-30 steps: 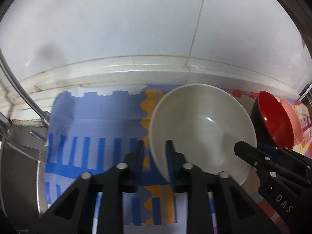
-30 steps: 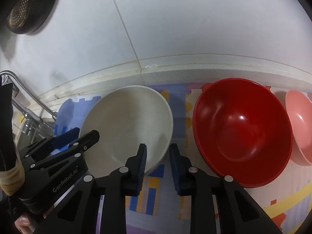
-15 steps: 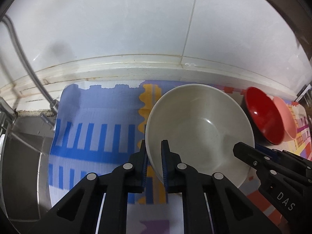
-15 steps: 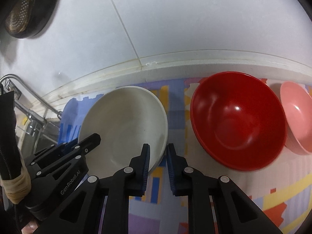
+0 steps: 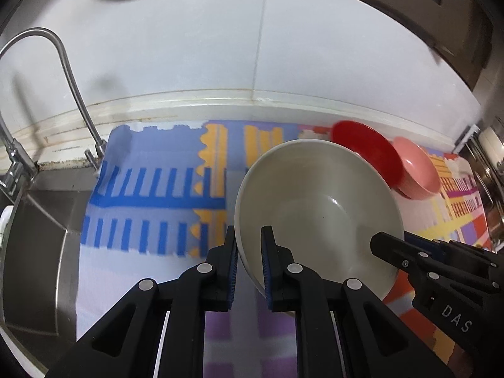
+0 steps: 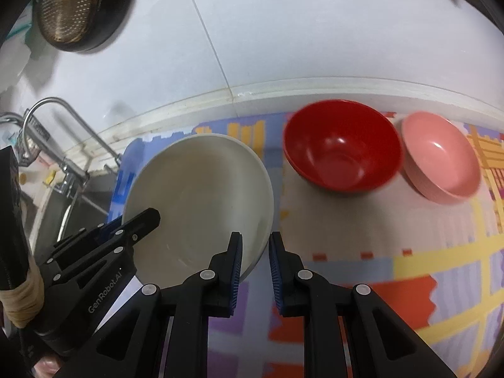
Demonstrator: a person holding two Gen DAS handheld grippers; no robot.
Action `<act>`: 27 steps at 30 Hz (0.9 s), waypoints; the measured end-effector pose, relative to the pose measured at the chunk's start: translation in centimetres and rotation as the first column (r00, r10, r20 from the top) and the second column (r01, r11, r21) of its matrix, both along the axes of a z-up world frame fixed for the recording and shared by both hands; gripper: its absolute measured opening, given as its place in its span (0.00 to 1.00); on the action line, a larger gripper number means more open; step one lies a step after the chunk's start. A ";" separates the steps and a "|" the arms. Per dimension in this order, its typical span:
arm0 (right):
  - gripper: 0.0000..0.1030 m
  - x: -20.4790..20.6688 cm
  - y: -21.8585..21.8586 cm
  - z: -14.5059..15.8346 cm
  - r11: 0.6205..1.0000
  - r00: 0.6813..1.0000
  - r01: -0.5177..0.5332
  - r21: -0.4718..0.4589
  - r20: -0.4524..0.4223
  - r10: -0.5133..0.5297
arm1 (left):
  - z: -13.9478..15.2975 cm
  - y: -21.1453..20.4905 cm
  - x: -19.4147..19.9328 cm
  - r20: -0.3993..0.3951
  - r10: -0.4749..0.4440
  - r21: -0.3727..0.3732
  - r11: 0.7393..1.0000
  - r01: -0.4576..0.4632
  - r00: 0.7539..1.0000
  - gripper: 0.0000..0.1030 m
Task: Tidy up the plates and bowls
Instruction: 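Lift and carry the white bowl with the right gripper away from the sink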
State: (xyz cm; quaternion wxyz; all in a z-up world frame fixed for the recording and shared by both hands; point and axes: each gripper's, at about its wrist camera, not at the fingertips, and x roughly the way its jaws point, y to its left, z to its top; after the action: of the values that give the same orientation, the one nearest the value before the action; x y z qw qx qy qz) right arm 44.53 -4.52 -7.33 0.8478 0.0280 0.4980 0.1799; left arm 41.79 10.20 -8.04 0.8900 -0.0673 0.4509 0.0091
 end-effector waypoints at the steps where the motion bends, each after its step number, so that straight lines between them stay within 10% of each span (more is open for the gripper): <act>1: 0.19 -0.6 -0.6 0.2 1.000 1.000 0.000 -0.002 0.000 0.000 | 0.0 -0.6 -0.6 -0.002 -0.005 -0.001 1.000 0.005 1.000 0.15; 27: 0.19 -8.6 -11.5 -1.1 0.995 0.995 0.090 -0.034 -0.042 -0.091 | -2.2 -11.6 -6.5 -0.110 -0.161 0.030 0.986 0.165 0.981 0.17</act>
State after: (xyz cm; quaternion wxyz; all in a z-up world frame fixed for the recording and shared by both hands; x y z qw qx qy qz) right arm 35.95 -16.05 -8.42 0.8445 0.0410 0.5173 0.1327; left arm 35.28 -1.35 -10.23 0.8635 -0.0124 0.5016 -0.0516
